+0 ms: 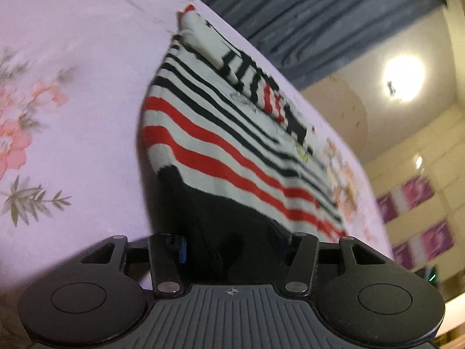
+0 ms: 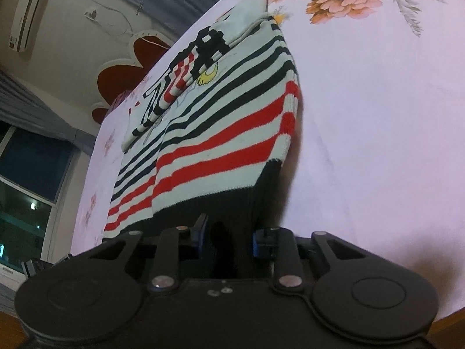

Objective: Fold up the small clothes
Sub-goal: 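Grasp the hem band with both grippers and lift it, then fold the held hem over toward the collar with both grippers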

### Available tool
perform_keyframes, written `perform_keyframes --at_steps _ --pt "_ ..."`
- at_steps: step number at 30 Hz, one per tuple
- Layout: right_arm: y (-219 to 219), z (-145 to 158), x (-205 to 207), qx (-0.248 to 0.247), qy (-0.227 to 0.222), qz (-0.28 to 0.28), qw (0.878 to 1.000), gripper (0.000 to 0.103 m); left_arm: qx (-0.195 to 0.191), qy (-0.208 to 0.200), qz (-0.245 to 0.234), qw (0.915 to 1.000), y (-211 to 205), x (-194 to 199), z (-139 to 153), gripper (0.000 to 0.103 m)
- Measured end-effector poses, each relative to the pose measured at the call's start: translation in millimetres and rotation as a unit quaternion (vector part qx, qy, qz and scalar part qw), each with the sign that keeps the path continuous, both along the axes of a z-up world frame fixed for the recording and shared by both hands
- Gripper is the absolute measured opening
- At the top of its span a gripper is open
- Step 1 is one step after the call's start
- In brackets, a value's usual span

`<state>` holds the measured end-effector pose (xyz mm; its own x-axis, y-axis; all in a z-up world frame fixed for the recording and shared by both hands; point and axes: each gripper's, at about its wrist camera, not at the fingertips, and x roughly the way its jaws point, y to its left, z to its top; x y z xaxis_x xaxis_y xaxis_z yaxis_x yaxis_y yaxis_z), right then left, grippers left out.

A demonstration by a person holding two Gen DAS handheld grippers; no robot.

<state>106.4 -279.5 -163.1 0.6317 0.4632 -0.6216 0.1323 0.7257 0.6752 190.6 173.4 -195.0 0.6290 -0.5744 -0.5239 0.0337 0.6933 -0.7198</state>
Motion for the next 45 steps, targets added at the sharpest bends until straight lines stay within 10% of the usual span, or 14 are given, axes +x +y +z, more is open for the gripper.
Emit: perform_keyframes --at_steps 4,6,23,32,45 --pt "1 0 6 -0.001 0.002 -0.001 1.0 0.025 0.0 0.018 0.01 0.9998 12 7 -12 0.011" --pt "6 3 10 -0.027 0.0 0.013 1.0 0.006 0.012 0.011 0.006 0.9998 8 8 -10 0.008" --pt "-11 43 12 -0.035 -0.075 -0.013 0.996 0.006 0.0 -0.074 0.1 0.9922 11 -2 34 0.007" --pt "-35 101 96 -0.043 -0.136 -0.044 0.989 0.006 0.01 -0.142 0.107 0.9839 -3 94 101 0.007" --pt "-62 101 271 -0.018 -0.084 -0.066 0.994 0.006 0.065 -0.093 0.091 0.9894 -12 267 99 0.007"
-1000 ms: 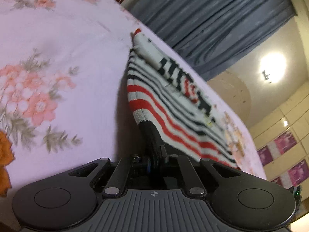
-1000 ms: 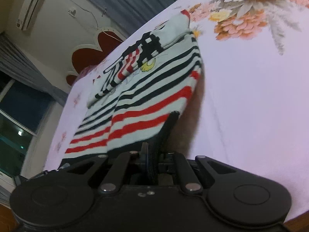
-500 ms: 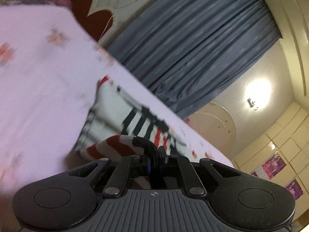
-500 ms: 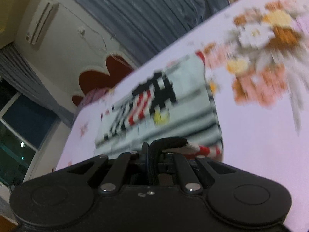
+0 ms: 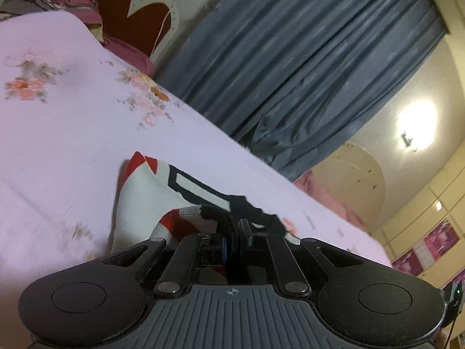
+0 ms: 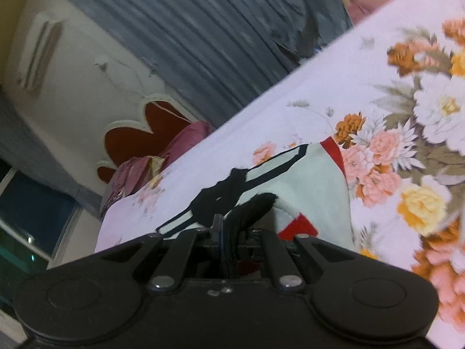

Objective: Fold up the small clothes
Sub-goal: 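Fold the held hem over toward the collar with both grippers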

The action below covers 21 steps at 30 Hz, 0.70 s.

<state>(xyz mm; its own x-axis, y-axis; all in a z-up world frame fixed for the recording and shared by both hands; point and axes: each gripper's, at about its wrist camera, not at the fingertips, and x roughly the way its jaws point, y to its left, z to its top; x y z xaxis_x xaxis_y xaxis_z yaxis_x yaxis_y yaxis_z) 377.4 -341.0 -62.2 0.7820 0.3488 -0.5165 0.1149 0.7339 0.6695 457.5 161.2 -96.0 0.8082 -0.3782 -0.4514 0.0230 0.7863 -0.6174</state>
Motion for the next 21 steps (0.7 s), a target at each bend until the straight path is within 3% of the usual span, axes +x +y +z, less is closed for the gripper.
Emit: perform_keyframes --at_steps 6,11,12,13,15,18,21 --pt "-9 -41 61 0.023 0.052 -0.011 0.998 0.006 0.015 0.041 -0.008 0.999 -3 58 -29 0.007" --pt "-8 -71 107 0.015 0.092 0.0 0.996 0.009 -0.023 0.039 -0.003 0.999 2 90 -50 0.009" --pt "-7 -73 114 0.007 0.088 0.0 0.996 0.014 -0.03 0.039 0.001 0.9988 3 95 -53 0.026" --pt "-5 -73 118 -0.009 0.079 -0.004 0.997 0.017 -0.043 0.035 0.002 0.9985 3 98 -55 0.063" --pt "-3 -72 124 -0.019 0.057 -0.007 0.998 0.042 -0.025 0.011 0.033 0.9991 1 99 -55 0.093" --pt "2 -64 124 -0.049 0.024 -0.018 0.998 0.061 -0.001 0.002 0.028 0.9996 -2 105 -54 0.093" --pt "2 -54 119 -0.075 -0.002 -0.021 0.997 0.062 0.036 0.001 0.015 0.9992 -8 109 -51 0.092"
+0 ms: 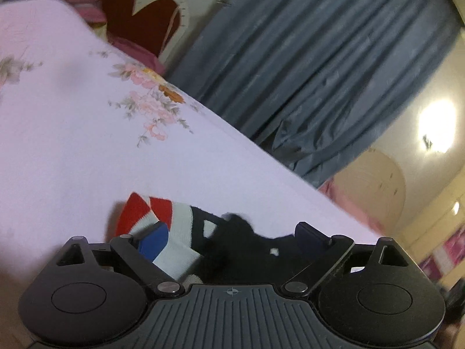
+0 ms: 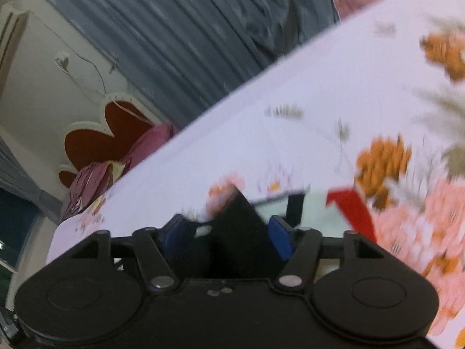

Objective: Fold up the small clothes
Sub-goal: 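Fold the held hem over toward the collar with both grippers, then lower the hem onto the sweater and open both grippers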

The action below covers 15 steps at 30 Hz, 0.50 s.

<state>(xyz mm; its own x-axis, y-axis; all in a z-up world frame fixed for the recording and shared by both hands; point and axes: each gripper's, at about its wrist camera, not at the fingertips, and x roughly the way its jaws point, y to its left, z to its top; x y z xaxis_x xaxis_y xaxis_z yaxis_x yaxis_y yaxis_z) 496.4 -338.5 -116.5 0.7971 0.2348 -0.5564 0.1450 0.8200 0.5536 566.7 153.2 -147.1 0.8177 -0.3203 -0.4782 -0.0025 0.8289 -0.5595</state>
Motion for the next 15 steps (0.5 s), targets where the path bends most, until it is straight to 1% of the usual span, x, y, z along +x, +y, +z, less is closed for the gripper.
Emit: perform_keyframes --at_steps 1,2,3,4,6,8,9,10,11,12,13,14,15 --pt "-1 1 1 -0.018 0.003 0.003 1.0 0.06 0.018 0.001 -0.008 0.9998 -3 1 1 0.083" --pt "1 1 3 -0.042 0.006 0.008 0.999 0.058 0.038 0.005 -0.023 0.999 -9 3 2 0.077" --pt "6 1 4 -0.075 0.013 0.018 0.997 0.057 0.059 0.011 -0.033 0.9977 -12 6 2 0.061" --pt "11 -1 7 -0.104 0.023 0.028 0.994 0.055 0.078 0.018 -0.045 0.9958 -17 9 2 0.047" --pt "25 -7 11 -0.159 0.036 0.062 0.985 0.047 0.129 0.031 -0.06 0.9894 -32 12 3 0.046" --pt "42 -13 14 -0.222 0.045 0.095 0.969 0.044 0.191 0.031 -0.07 0.9785 -48 14 4 0.046" --pt "50 -15 14 -0.255 0.044 0.107 0.96 0.041 0.216 0.03 -0.073 0.9732 -54 13 4 0.045" --pt "57 -16 14 -0.278 0.043 0.113 0.953 0.038 0.237 0.028 -0.075 0.9681 -60 12 4 0.025" --pt "60 -17 14 -0.288 0.043 0.116 0.95 0.018 0.25 0.026 -0.072 0.9651 -63 14 3 0.008" --pt "62 -17 15 -0.296 0.044 0.116 0.947 0.005 0.247 0.018 -0.062 0.9668 -61 11 5 0.003" --pt "64 -15 14 -0.309 0.039 0.108 0.944 0.004 0.232 0.007 -0.05 0.9714 -56 8 8 0.003" --pt "64 -13 12 -0.319 0.032 0.098 0.942 0.004 0.228 -0.008 -0.03 0.9731 -51 2 12 0.003" --pt "64 -10 7 -0.329 0.019 0.083 0.94 0.004 0.225 -0.031 -0.005 0.9738 -45 -6 18 0.003"
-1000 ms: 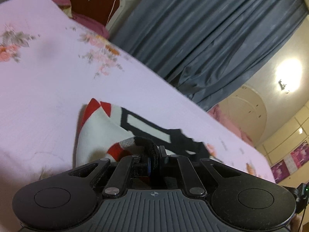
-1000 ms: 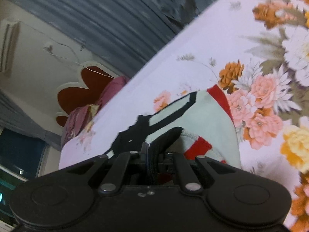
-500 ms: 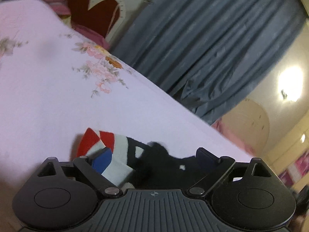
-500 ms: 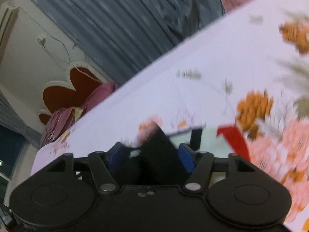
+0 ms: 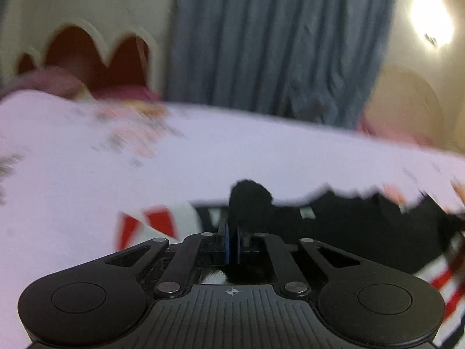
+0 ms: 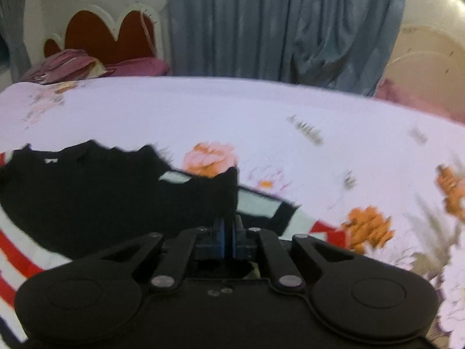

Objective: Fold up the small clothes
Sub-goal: 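Lower the hem onto the sweater and open both grippers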

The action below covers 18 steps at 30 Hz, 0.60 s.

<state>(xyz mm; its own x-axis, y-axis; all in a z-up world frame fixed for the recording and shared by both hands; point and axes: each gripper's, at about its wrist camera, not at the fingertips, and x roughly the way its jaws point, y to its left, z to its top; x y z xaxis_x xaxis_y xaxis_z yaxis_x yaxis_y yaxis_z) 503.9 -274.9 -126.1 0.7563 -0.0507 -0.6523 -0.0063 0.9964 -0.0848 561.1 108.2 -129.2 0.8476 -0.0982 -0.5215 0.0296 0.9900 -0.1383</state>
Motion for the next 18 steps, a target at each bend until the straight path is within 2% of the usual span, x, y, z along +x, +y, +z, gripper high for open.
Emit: perform_keyframes --at_steps 1,3,5,6,7,10,12,13,14,15,16,17,18 --pt "-2 3 -4 -0.001 -0.013 -0.008 1.0 0.004 -0.009 -0.021 0.008 0.9997 4 -5 5 0.003" --pt "-9 9 -9 0.007 -0.04 -0.027 0.999 0.004 0.008 -0.038 0.016 0.9991 4 -9 10 0.003" --pt "-15 6 -8 0.017 -0.043 -0.037 0.998 0.004 0.042 0.008 0.017 0.9989 -3 8 -1 0.003" --pt "-17 -3 -2 0.024 -0.021 -0.043 0.999 0.004 0.051 0.055 0.019 0.997 -6 20 -14 0.003" --pt "-17 -15 6 0.018 0.008 -0.05 0.999 0.005 0.052 0.055 0.025 0.9968 -7 23 -19 0.003" --pt "-6 -22 10 -0.014 0.004 -0.05 0.999 0.006 0.084 0.05 0.026 0.9949 -16 23 -14 0.004" --pt "-3 -21 11 -0.024 0.005 -0.05 0.998 0.008 0.085 0.047 0.027 0.9949 -17 20 -13 0.004" --pt "-1 -21 11 -0.029 0.005 -0.049 0.998 0.01 0.083 0.048 0.028 0.995 -16 20 -11 0.011" --pt "0 -20 11 -0.036 0.003 -0.051 0.998 0.018 0.079 0.046 0.032 0.9953 -14 19 -10 0.016" --pt "3 -18 11 -0.041 0.001 -0.054 0.998 0.032 0.07 0.043 0.033 0.996 -11 16 -9 0.034" --pt "3 -15 7 -0.044 -0.002 -0.06 0.997 0.042 0.056 0.04 0.031 0.9971 -5 14 -9 0.061" --pt "6 -12 4 -0.048 -0.009 -0.064 0.997 0.058 0.045 0.031 0.031 0.9981 -5 10 -8 0.072" --pt "8 -8 1 -0.051 -0.019 -0.059 0.997 0.059 0.041 0.008 0.037 0.9984 -3 5 -3 0.082"
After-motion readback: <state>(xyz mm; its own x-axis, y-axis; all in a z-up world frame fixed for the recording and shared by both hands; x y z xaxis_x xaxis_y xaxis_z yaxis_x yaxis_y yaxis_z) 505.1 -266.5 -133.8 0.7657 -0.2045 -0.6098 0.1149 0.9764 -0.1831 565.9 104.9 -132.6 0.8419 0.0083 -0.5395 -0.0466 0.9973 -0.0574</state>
